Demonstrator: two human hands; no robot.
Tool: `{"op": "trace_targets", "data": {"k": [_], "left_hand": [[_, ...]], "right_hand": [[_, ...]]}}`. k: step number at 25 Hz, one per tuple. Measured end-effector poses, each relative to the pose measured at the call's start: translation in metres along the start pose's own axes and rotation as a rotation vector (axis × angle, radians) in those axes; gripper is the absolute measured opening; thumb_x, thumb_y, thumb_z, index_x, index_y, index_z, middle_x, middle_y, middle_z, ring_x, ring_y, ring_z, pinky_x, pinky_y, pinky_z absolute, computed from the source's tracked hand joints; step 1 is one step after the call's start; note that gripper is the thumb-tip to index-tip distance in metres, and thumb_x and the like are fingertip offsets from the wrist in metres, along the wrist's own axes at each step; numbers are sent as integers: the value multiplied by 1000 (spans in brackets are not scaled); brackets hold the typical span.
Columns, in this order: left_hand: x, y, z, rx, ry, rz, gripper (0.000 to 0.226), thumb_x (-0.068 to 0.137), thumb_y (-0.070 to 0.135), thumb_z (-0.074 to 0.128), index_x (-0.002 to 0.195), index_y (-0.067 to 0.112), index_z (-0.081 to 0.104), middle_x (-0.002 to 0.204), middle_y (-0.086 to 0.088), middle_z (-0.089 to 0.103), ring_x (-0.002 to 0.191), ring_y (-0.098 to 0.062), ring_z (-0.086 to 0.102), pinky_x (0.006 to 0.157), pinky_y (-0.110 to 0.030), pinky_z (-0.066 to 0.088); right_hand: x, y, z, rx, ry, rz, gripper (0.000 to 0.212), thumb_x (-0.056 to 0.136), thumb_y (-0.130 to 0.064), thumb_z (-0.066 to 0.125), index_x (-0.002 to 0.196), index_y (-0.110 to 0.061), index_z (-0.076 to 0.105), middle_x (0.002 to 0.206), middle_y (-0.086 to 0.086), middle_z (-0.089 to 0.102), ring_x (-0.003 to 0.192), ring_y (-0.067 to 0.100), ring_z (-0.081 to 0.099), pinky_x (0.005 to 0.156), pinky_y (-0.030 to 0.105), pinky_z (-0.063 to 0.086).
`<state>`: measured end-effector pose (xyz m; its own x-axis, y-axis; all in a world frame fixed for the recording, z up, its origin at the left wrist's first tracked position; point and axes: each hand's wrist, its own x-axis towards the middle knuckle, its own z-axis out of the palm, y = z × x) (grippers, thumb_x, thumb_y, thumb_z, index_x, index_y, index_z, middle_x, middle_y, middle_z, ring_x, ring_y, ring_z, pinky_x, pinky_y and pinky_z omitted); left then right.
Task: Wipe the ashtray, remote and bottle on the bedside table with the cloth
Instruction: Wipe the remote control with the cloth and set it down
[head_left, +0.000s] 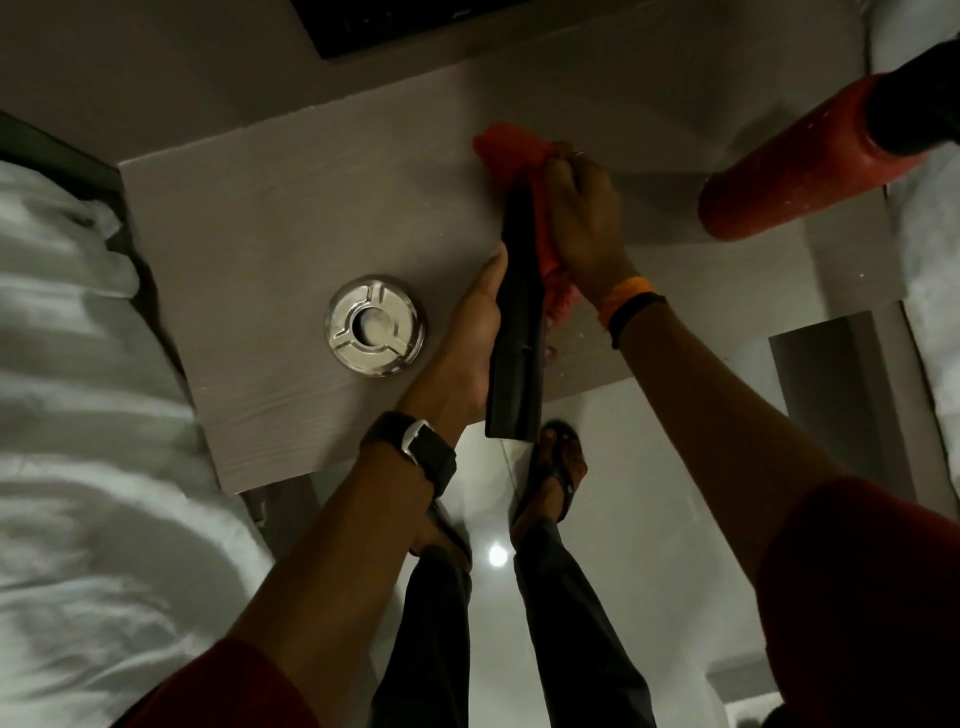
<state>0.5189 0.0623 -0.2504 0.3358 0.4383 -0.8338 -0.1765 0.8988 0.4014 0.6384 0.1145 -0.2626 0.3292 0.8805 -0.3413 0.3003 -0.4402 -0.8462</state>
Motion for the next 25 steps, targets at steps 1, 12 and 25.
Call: {"op": "trace_targets", "data": {"k": [1,12,25], "left_hand": [[0,0,-3,-64,-59,10,60,97,60,42,122,10,62,82,-5,66,69,-17,62,62,-31,52],[5,14,-10,23,101,160,28,93,43,63,108,19,63,94,-3,70,84,-17,70,80,-34,61],[-16,-34,7,-275,-32,4,49,101,50,42,134,18,57,108,-8,72,104,-27,68,87,-40,55]], "right_hand": [[0,1,-6,139,34,87,26,107,-16,36,107,-8,60,94,1,59,93,23,64,84,39,51],[-115,-14,-49,571,279,398,10,102,-40,42,93,-40,48,108,-11,56,102,13,59,76,28,51],[-77,24,4,-430,142,-259,39,102,-20,46,140,-17,51,149,8,49,133,33,42,108,44,39]]}}
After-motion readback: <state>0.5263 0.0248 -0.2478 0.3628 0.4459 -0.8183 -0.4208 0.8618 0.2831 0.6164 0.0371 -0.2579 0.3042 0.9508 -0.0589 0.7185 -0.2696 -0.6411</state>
